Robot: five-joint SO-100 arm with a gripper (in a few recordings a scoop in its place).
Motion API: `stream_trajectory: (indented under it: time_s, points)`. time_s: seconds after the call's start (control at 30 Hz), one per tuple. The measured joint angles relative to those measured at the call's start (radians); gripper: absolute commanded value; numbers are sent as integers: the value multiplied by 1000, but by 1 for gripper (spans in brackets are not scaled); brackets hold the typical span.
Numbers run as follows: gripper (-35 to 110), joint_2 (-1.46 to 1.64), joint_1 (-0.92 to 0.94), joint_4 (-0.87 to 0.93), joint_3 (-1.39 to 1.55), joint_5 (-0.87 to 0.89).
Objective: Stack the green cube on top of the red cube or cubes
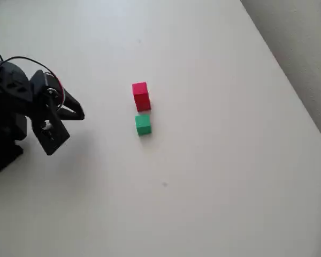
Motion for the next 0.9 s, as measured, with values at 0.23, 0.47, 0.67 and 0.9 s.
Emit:
stream_trajectory:
  time_s: [0.23, 0.47, 0.67, 0.9]
  points:
    - [9, -35, 51, -120, -23, -75]
    - [20, -571, 26, -281, -265, -3]
    - [26, -942, 48, -336, -471, 44]
    - [28, -1324, 95, -318, -753, 77]
